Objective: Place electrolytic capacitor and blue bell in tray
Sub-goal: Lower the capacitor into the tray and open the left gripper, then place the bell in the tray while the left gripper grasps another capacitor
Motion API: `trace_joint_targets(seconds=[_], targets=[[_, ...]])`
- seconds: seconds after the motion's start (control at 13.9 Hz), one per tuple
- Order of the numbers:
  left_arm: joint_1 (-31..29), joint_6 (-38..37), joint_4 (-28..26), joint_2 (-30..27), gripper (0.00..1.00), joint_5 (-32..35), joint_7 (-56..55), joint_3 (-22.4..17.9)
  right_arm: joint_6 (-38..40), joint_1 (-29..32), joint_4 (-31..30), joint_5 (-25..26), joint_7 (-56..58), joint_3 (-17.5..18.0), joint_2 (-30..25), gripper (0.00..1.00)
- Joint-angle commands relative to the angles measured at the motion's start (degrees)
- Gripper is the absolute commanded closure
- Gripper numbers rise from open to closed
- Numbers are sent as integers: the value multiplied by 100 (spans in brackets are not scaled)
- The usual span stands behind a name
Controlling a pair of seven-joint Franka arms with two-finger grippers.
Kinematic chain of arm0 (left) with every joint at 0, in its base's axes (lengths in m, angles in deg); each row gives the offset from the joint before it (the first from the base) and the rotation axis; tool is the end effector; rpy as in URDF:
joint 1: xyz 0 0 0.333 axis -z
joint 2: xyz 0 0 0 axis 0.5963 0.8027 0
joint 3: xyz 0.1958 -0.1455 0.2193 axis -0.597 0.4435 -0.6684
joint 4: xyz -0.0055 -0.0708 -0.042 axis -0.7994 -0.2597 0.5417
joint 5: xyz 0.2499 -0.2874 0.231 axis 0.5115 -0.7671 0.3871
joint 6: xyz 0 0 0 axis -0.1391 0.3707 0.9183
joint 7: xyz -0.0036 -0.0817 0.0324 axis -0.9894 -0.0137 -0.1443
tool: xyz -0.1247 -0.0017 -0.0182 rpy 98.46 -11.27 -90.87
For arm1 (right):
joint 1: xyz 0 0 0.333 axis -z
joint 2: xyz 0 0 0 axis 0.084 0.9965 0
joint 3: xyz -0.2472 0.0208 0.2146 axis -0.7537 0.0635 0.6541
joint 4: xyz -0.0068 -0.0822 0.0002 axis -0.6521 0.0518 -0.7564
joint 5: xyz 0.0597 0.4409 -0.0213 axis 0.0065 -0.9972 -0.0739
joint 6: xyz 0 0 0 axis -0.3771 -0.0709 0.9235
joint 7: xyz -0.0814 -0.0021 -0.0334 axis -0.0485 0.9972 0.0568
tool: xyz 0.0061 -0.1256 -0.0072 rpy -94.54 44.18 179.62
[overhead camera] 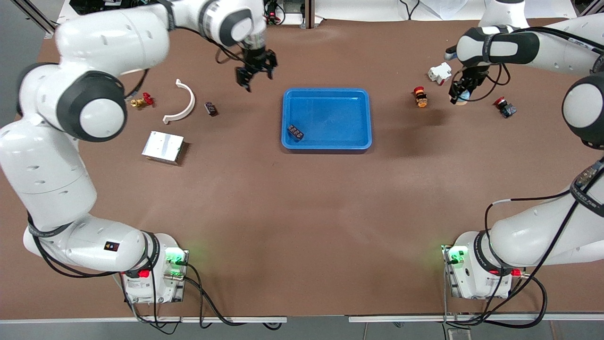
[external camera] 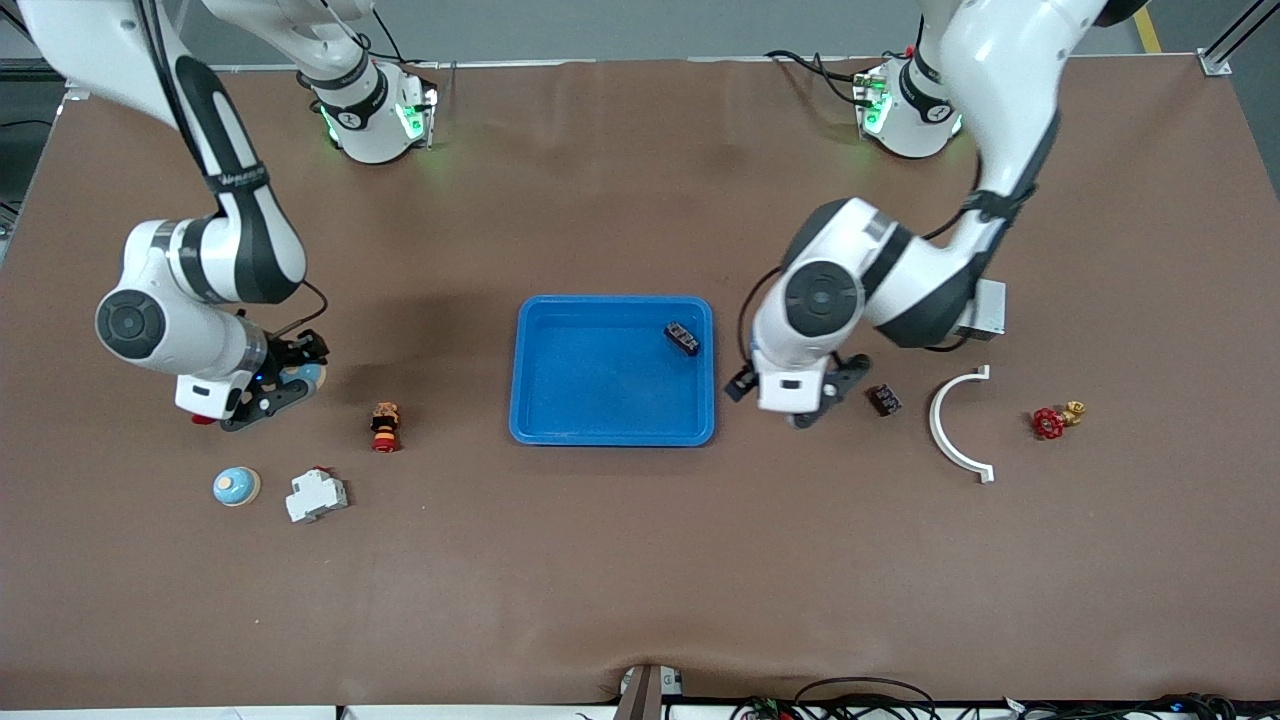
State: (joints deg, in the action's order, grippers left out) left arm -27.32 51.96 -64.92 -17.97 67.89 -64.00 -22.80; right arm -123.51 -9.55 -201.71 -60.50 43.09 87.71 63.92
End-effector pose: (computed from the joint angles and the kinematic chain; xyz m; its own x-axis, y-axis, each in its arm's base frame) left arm 0.6244 -0.3540 0.3108 0.7595 0.6412 -0.1095 0.6283 -0.7667 -0.1318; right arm 0.5980 0.0246 0.2482 0.8821 0.4202 -0.2127 0.4218 -0.9058 -0.0401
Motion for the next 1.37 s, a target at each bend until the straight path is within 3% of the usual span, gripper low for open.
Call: trace_joint_targets(seconds=[0.0, 0.29, 0.43, 0.58, 0.79, 1.08, 1.3], targets=[[-636, -170, -316, -187, 0, 95, 678, 58, 513, -606, -87, 20, -1171, -18, -474, 86], [-1454, -4, -939, -109, 0, 174, 1514, 40, 779, -1493, 89, -60, -2674, 0, -493, 86], [-1597, 652, -1369, 76, 3, 174, 1515, 23, 753, -2020, 133, -121, -3544, -9, -467, 87], [-1728, 1418, -1757, 146, 16, 201, 1515, 5, 726, -2469, 256, -418, -4196, -9, -414, 87], [-1966, 1701, -1837, 296, 17, 490, 1515, 14, 473, -2865, 353, -1007, -4576, -18, -239, 87], [-1958, 1948, -1846, 481, 25, 614, 1489, 5, -160, -3296, 353, -1035, -5225, -18, 148, 87], [-1940, 1948, -1846, 498, 66, 623, 1445, 5, -565, -3446, 353, -1044, -5385, -18, 420, 87]])
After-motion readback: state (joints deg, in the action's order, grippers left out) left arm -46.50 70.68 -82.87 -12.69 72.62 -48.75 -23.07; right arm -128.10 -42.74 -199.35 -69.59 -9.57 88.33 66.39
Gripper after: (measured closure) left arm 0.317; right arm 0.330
